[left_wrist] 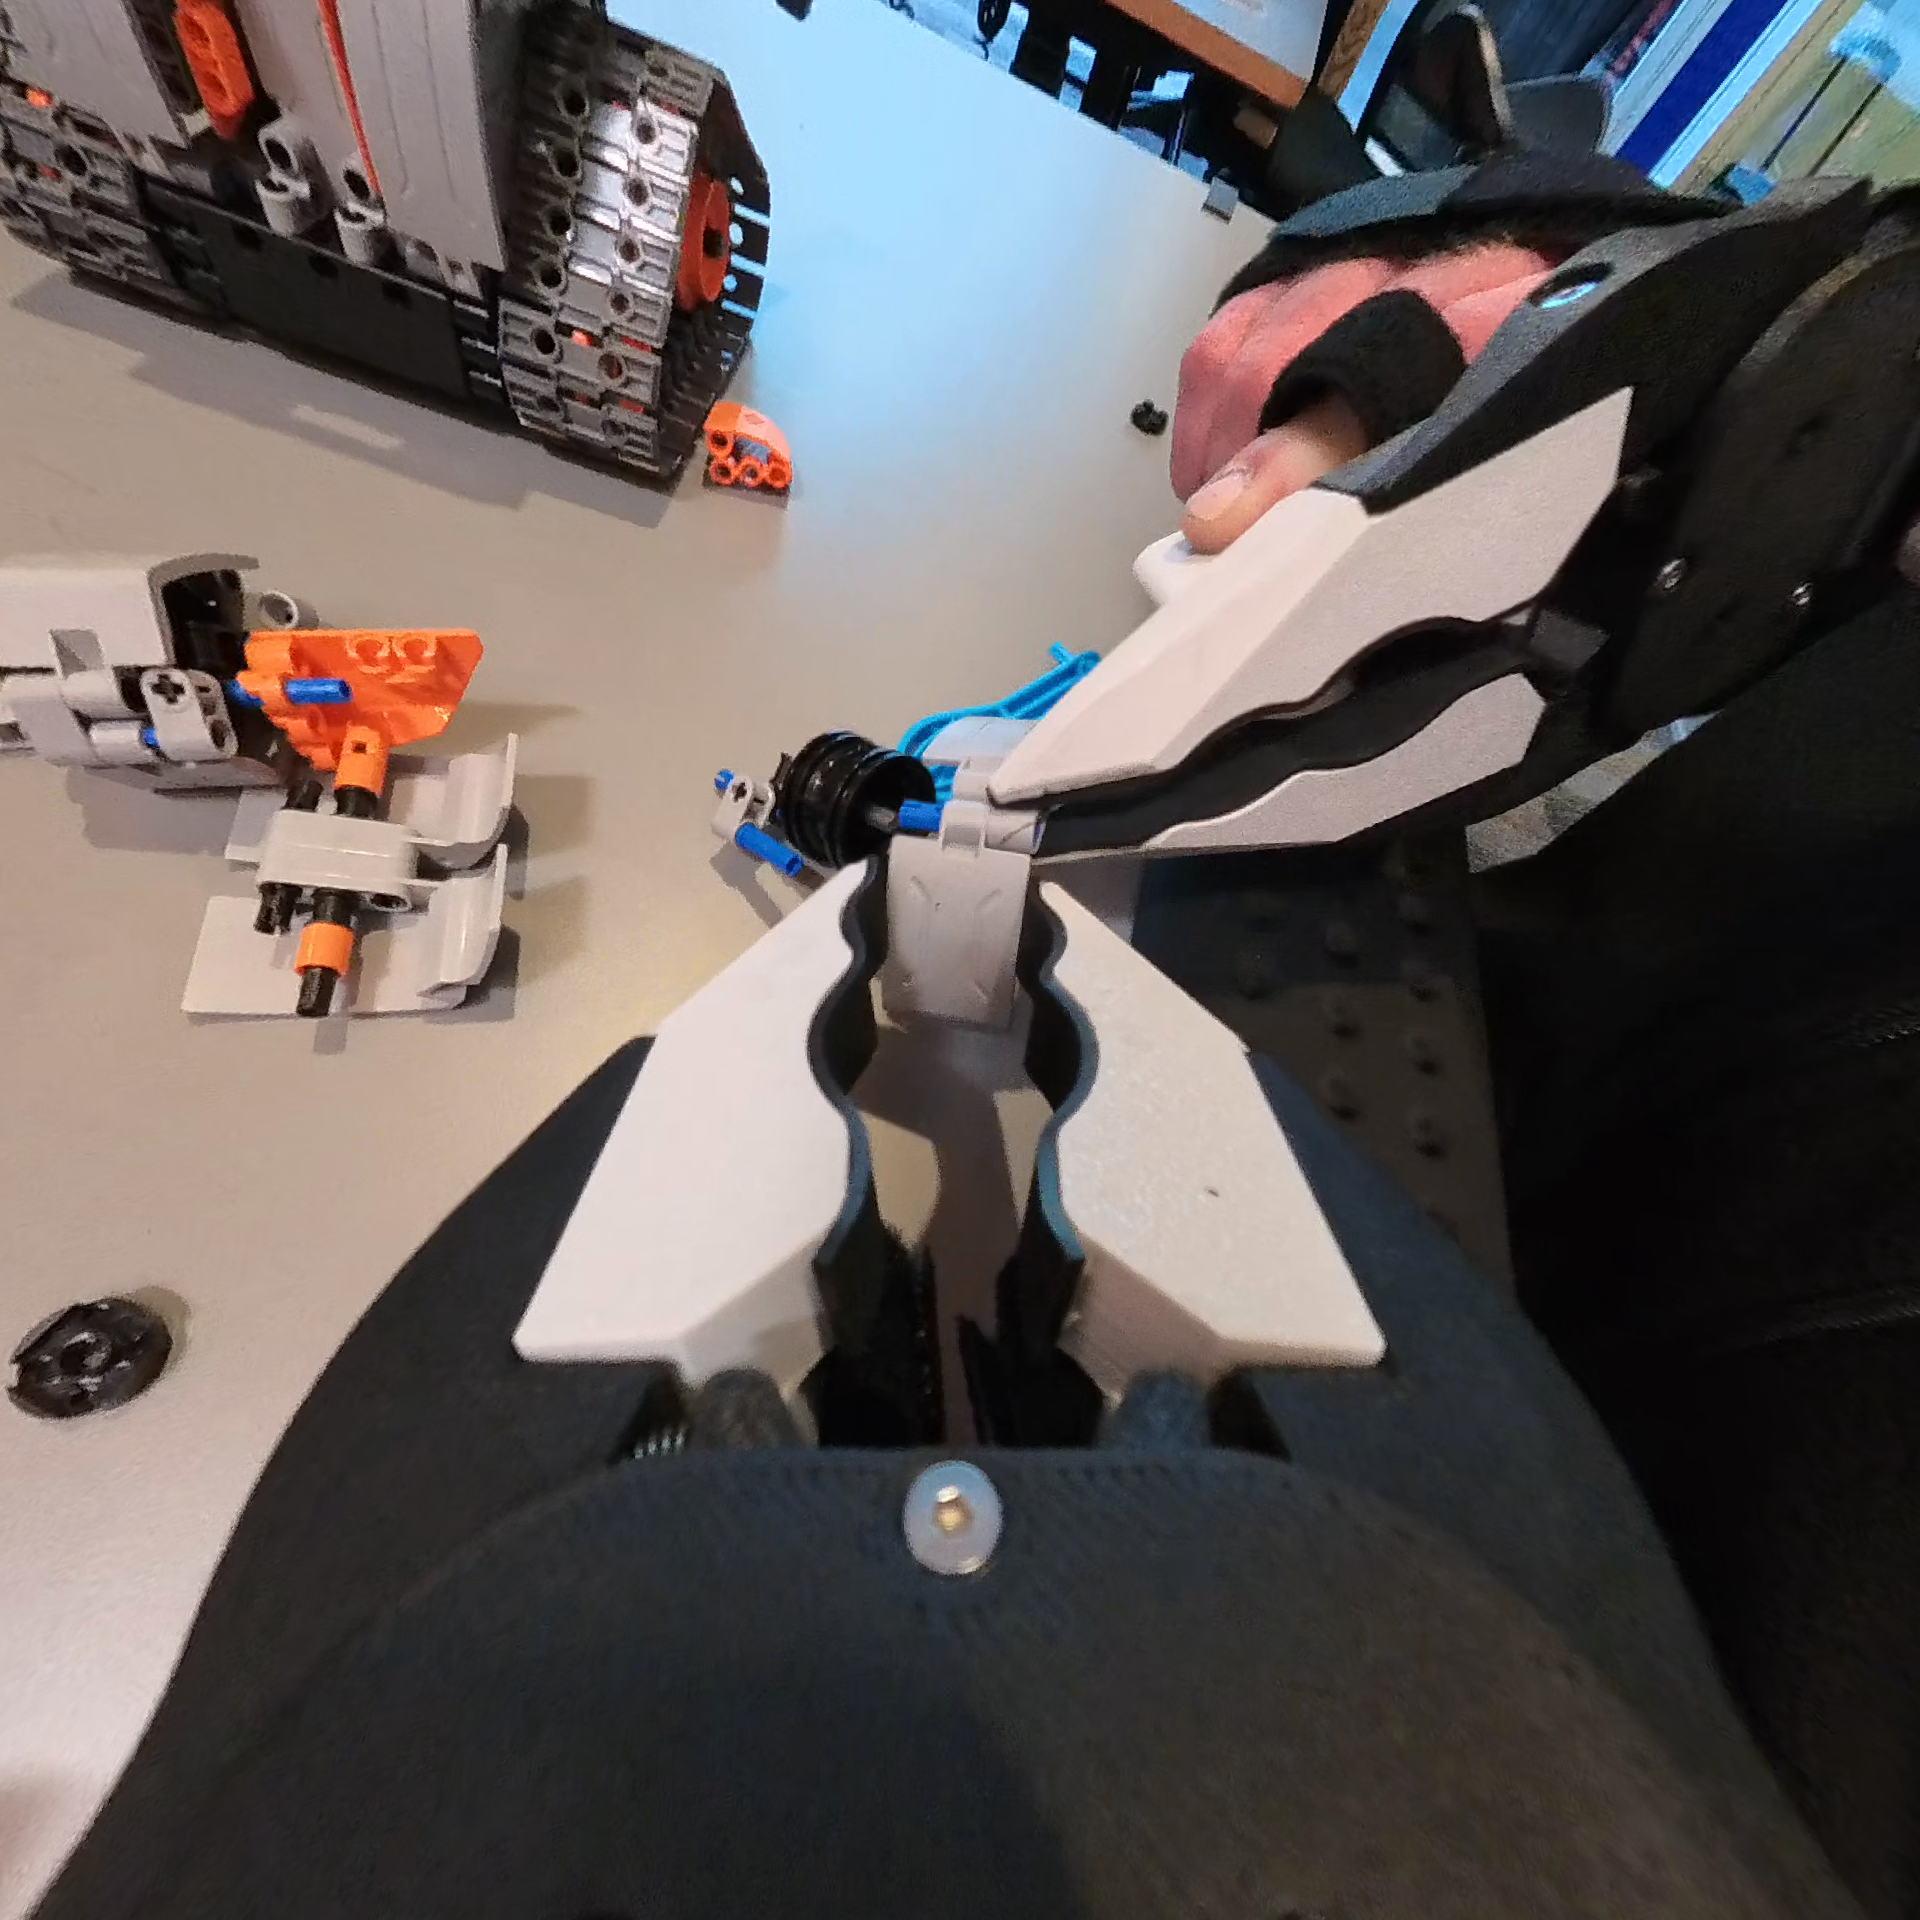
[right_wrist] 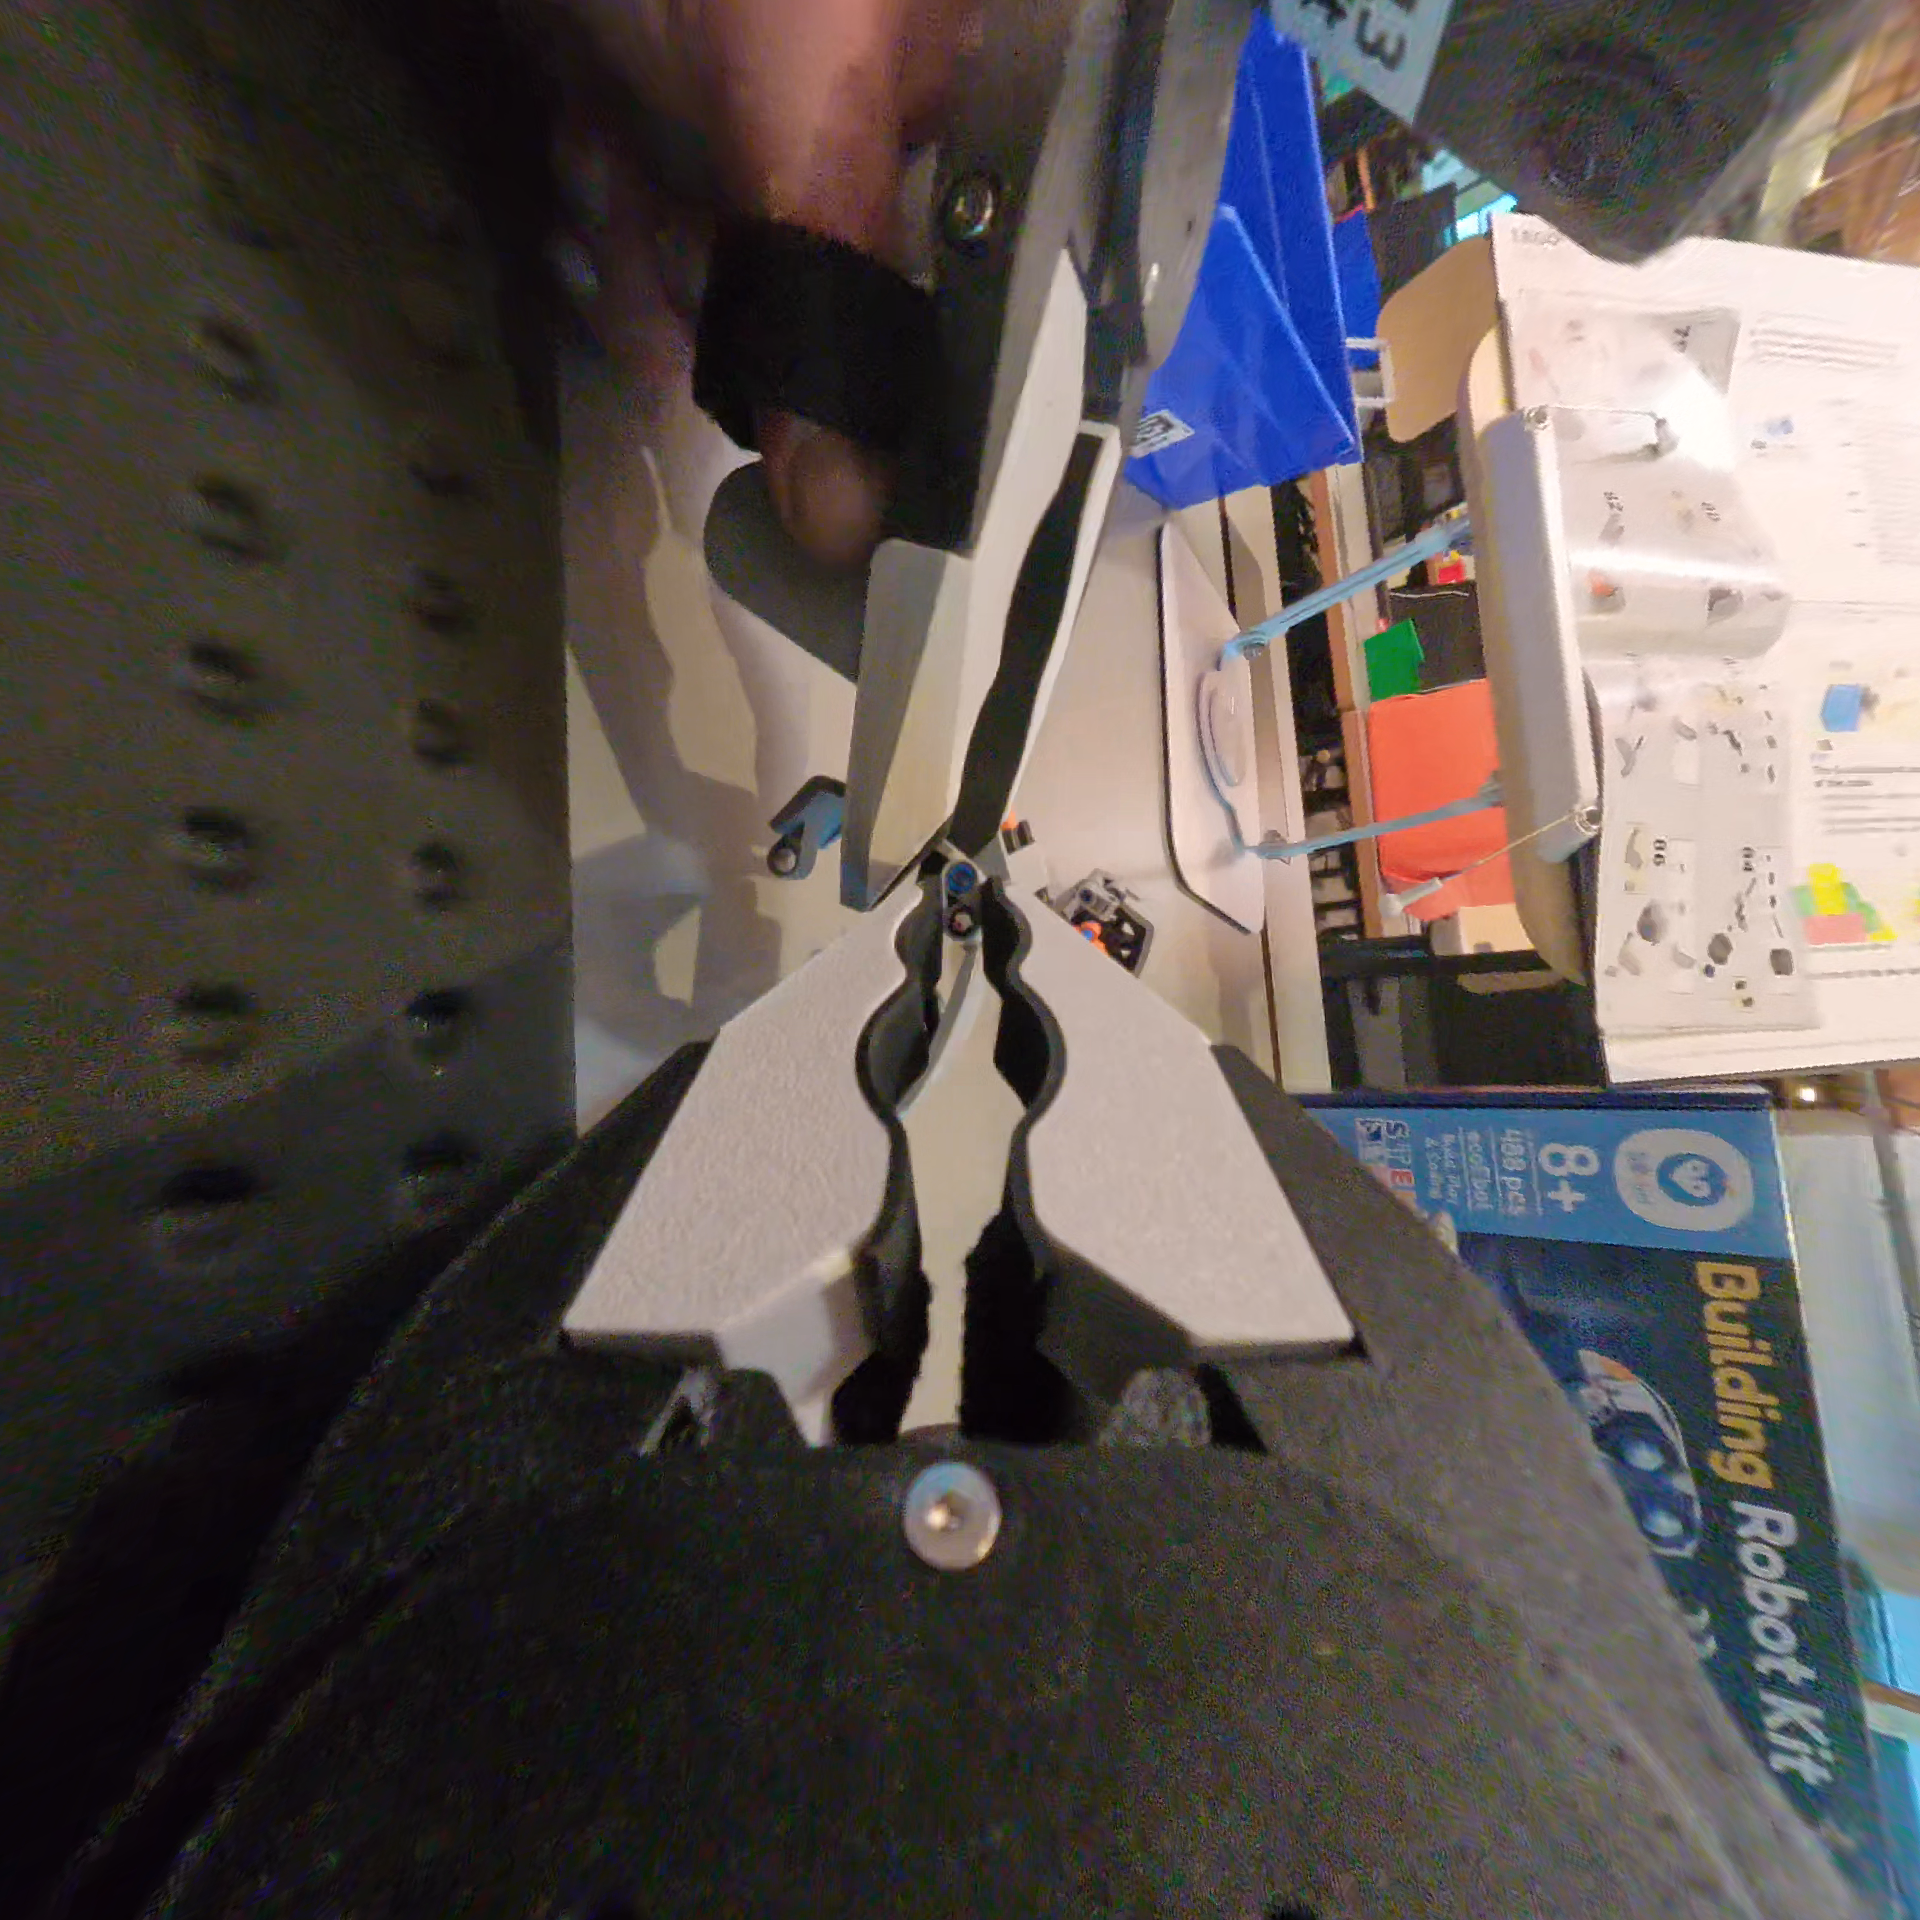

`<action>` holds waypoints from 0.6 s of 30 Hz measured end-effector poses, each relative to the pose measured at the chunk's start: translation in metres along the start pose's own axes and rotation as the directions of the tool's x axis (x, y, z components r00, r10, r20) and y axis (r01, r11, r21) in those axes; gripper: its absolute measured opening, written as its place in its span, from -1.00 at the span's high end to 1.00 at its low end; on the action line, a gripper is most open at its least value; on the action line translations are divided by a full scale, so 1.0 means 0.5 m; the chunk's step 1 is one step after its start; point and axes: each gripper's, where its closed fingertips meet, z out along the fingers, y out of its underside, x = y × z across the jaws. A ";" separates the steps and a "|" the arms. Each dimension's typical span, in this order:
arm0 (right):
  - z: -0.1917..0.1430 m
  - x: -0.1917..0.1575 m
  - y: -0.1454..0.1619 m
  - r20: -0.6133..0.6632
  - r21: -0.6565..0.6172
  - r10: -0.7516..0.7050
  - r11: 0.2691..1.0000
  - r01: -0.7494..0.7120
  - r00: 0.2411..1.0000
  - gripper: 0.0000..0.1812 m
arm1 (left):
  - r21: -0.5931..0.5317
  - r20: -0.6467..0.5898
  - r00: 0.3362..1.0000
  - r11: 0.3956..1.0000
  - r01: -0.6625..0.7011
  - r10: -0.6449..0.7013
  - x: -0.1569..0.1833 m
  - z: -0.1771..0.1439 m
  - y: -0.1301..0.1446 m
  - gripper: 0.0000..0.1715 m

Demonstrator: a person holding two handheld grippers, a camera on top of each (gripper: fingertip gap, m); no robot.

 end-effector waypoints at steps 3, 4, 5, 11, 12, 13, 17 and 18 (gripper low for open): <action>-0.003 -0.001 0.000 0.004 0.013 0.008 1.000 -0.009 1.000 0.97 | 0.002 -0.005 1.000 1.000 -0.009 0.009 0.002 0.002 0.000 0.74; -0.003 -0.001 0.000 -0.006 0.005 -0.015 1.000 0.015 1.000 0.97 | 0.001 -0.003 1.000 1.000 -0.013 0.013 0.001 0.002 0.000 0.74; -0.005 -0.001 -0.001 0.004 0.018 0.002 1.000 -0.002 1.000 0.96 | -0.004 0.011 0.999 0.999 -0.041 0.041 0.003 0.002 0.001 0.74; -0.041 0.018 -0.023 0.392 0.167 0.405 0.852 -0.497 0.826 0.67 | -0.044 0.212 0.869 0.893 -0.448 0.446 0.022 -0.006 -0.028 0.73; -0.040 0.019 -0.019 0.414 0.158 0.414 0.844 -0.512 0.811 0.57 | -0.077 0.230 0.825 0.855 -0.513 0.516 0.021 -0.005 -0.026 0.73; -0.037 0.010 -0.013 0.435 0.136 0.399 0.857 -0.497 0.807 0.53 | -0.087 0.251 0.797 0.833 -0.546 0.549 0.020 -0.008 -0.030 0.73; -0.029 -0.005 -0.001 0.449 0.124 0.338 0.893 -0.432 0.827 0.75 | -0.113 0.231 0.750 0.783 -0.611 0.619 0.025 -0.005 -0.026 0.73; -0.034 -0.002 -0.003 0.459 0.142 0.327 0.891 -0.432 0.826 0.76 | -0.109 0.234 0.738 0.772 -0.626 0.632 0.029 -0.005 -0.030 0.73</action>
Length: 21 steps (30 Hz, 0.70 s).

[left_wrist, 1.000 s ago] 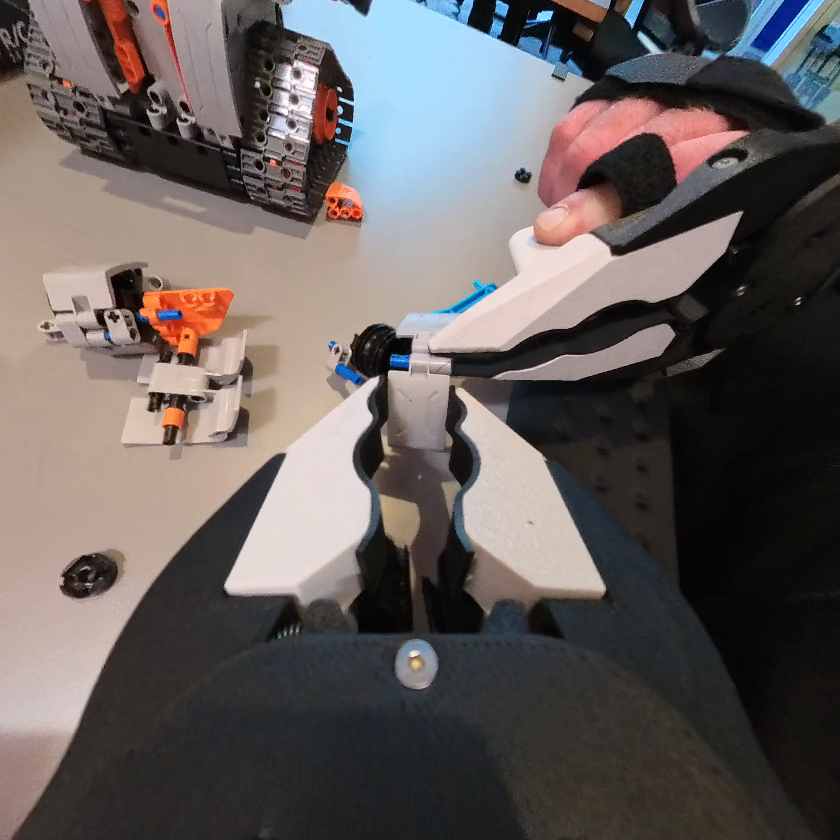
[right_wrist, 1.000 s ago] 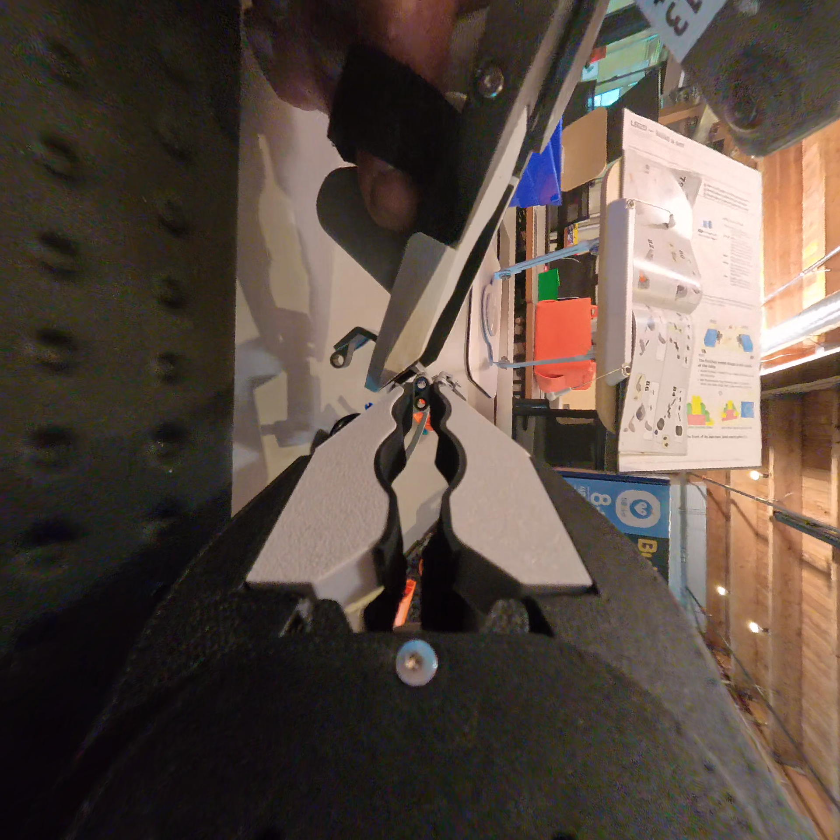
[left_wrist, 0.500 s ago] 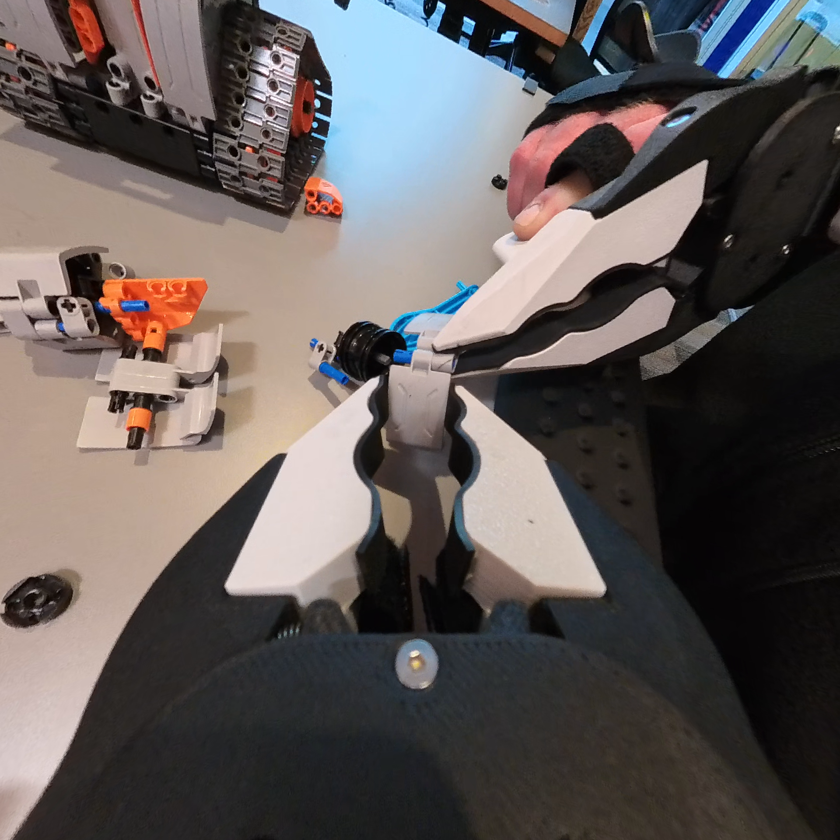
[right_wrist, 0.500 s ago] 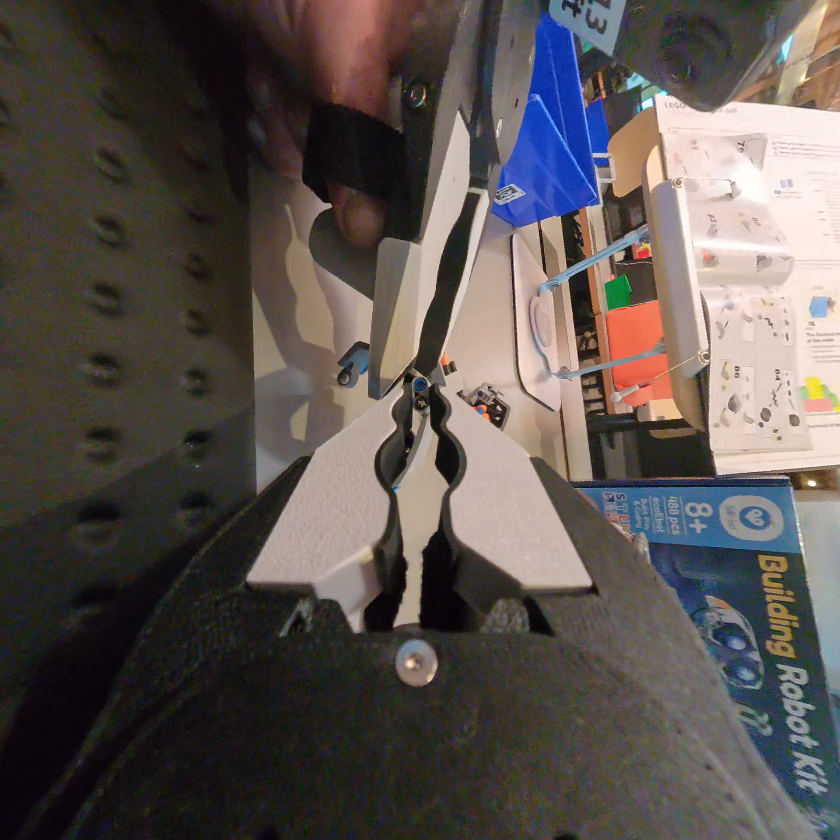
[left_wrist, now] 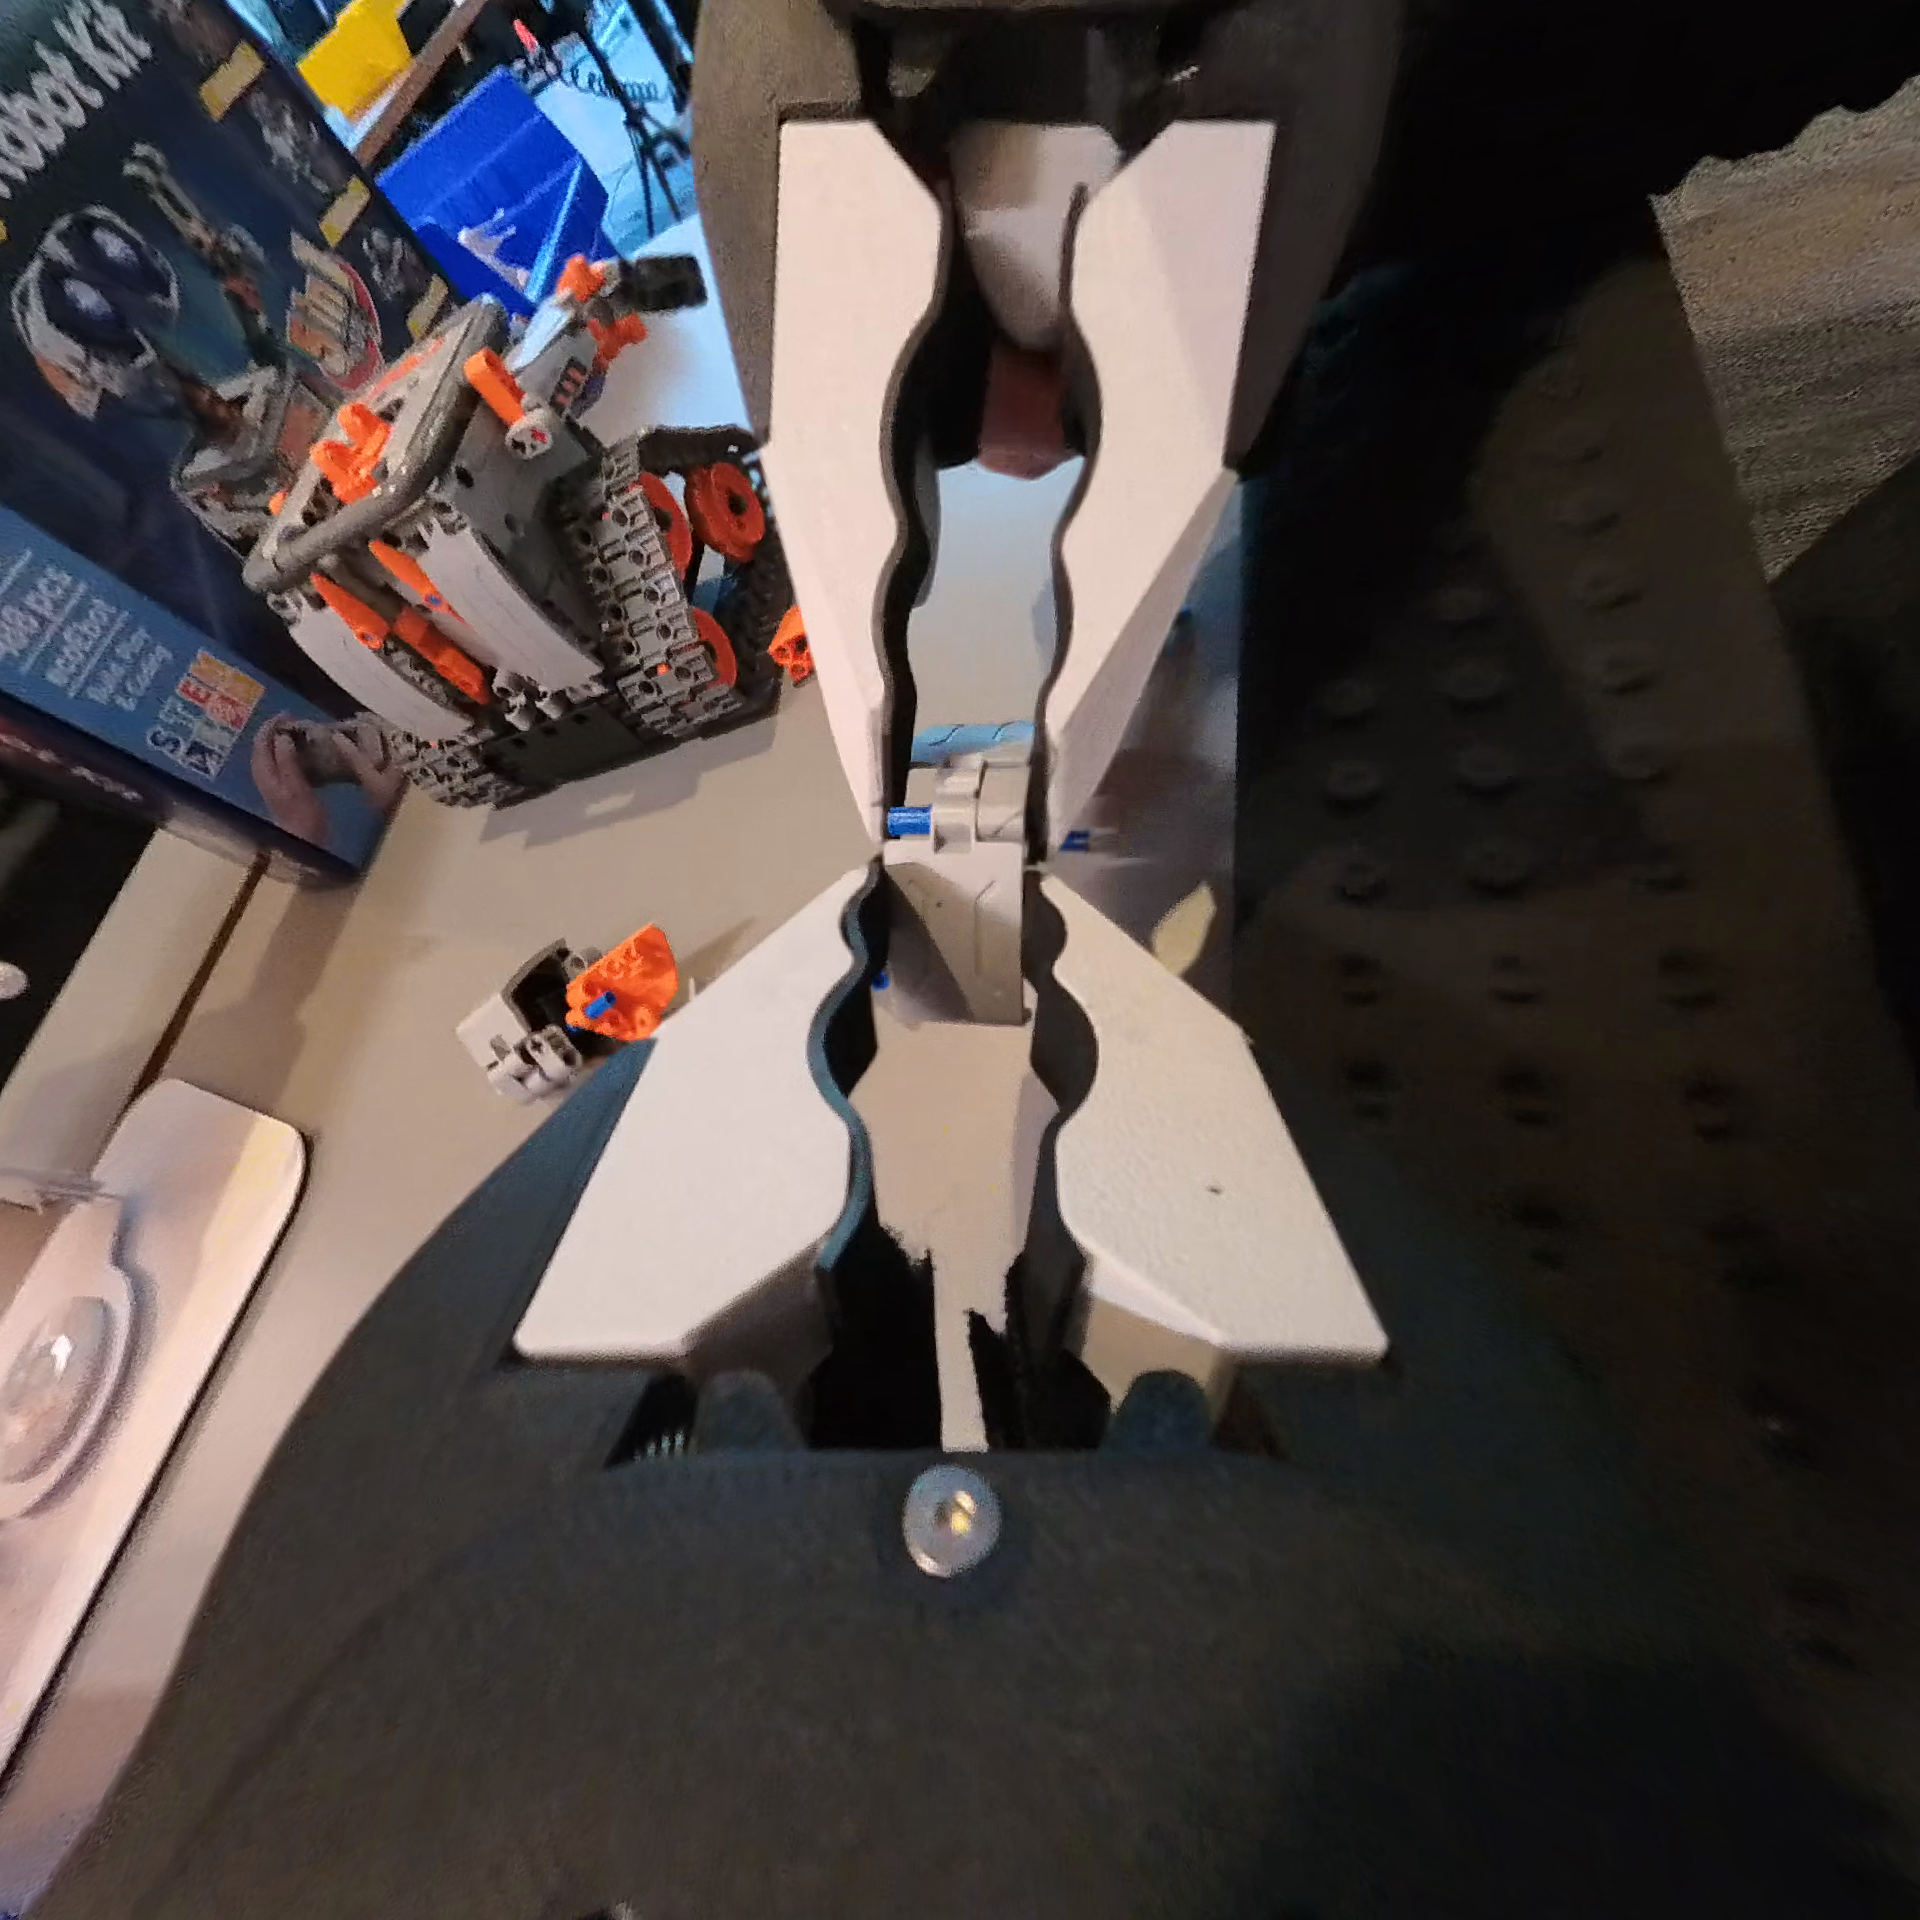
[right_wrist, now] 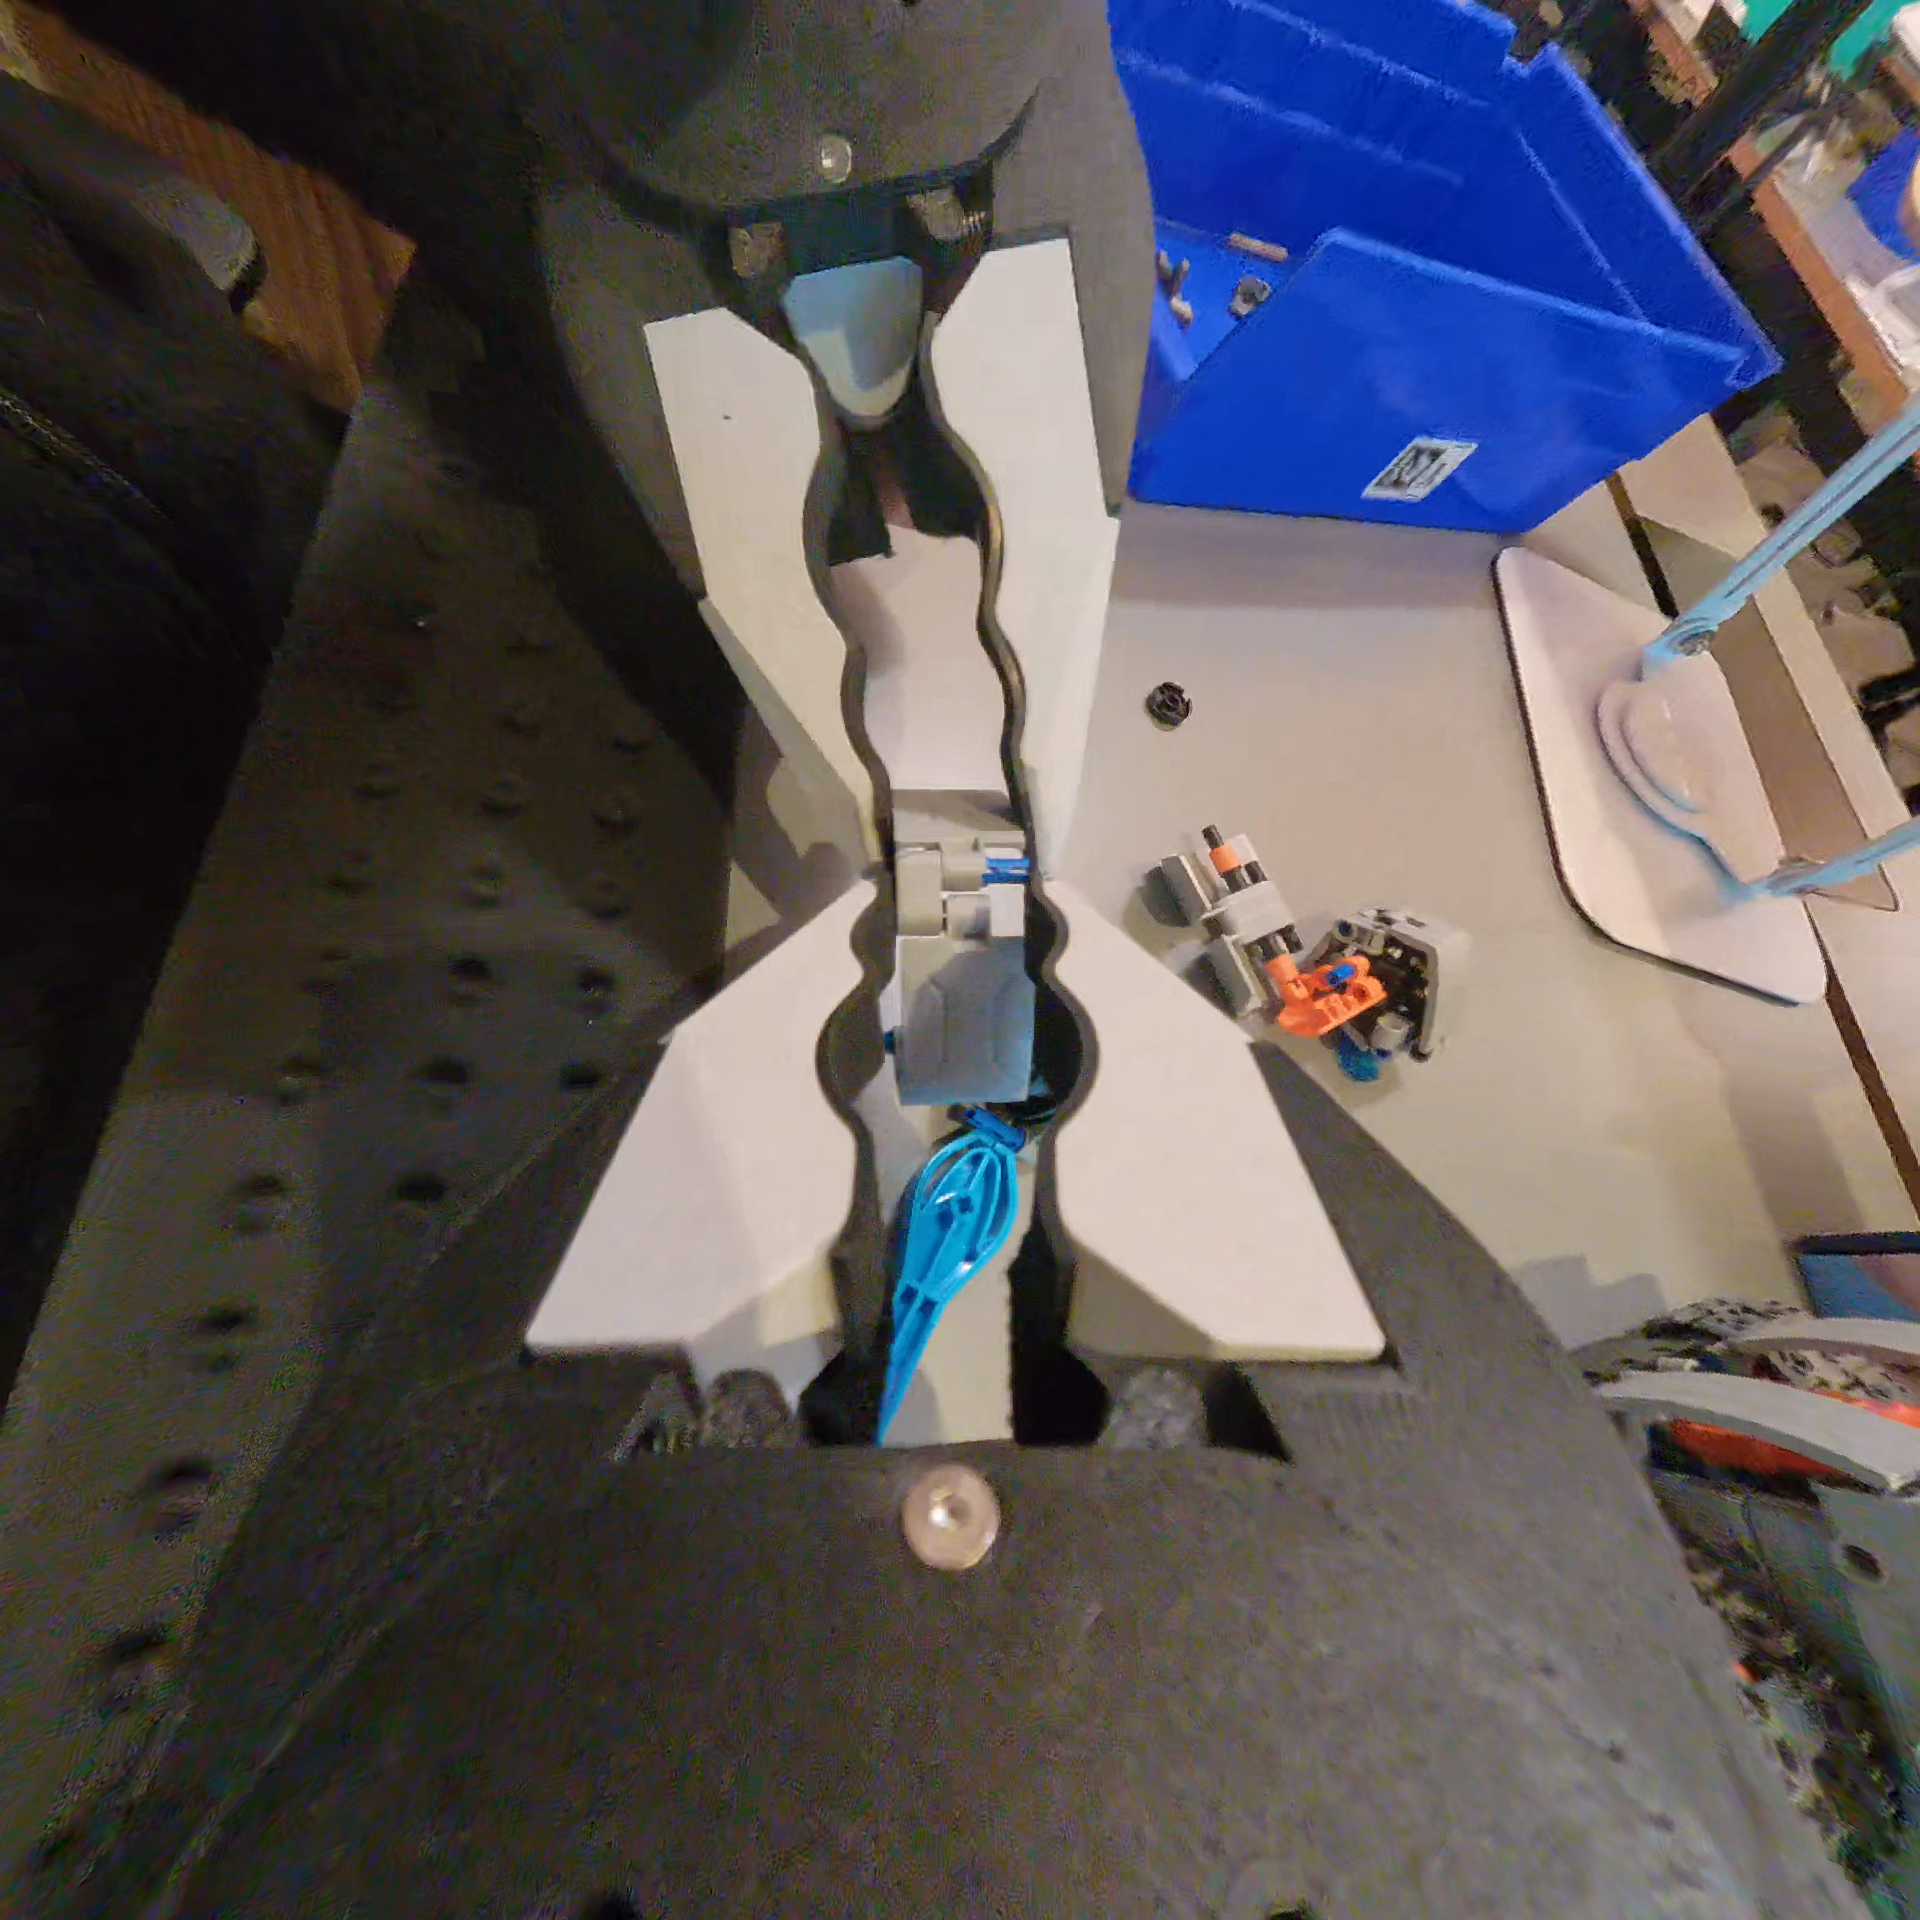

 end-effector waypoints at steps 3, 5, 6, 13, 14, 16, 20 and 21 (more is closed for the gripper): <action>-0.003 -0.008 0.001 0.021 -0.003 -0.064 0.998 0.064 0.998 0.76 | -0.007 -0.004 0.998 0.998 -0.067 0.067 0.005 0.002 0.000 0.73; -0.003 -0.010 0.000 0.033 -0.004 -0.081 0.997 0.082 0.996 0.75 | 0.003 -0.007 0.996 0.996 -0.089 0.089 0.007 -0.001 -0.002 0.73; -0.004 -0.009 -0.001 0.037 0.000 -0.076 0.997 0.077 0.996 0.75 | 0.002 0.000 0.995 0.995 -0.096 0.096 0.004 -0.002 -0.002 0.73; -0.006 -0.018 0.000 0.039 -0.005 -0.149 0.989 0.149 0.988 0.76 | 0.000 0.000 0.991 0.991 -0.135 0.135 0.012 0.001 -0.002 0.73; -0.006 -0.018 0.001 0.040 -0.006 -0.148 0.989 0.148 0.988 0.76 | -0.001 -0.003 0.991 0.991 -0.134 0.134 0.012 0.003 -0.002 0.73; -0.005 -0.017 0.002 0.037 0.000 -0.139 0.990 0.139 0.990 0.76 | -0.007 0.006 0.989 0.989 -0.146 0.146 0.011 0.004 -0.001 0.73; -0.010 -0.024 -0.004 0.104 0.031 -0.047 0.999 0.044 0.993 0.75 | -0.019 0.028 0.979 0.979 -0.203 0.204 0.014 0.002 -0.003 0.73; -0.013 -0.026 -0.007 0.156 0.052 0.021 0.998 -0.029 0.988 0.75 | -0.032 0.049 0.970 0.971 -0.236 0.237 0.013 0.001 -0.004 0.73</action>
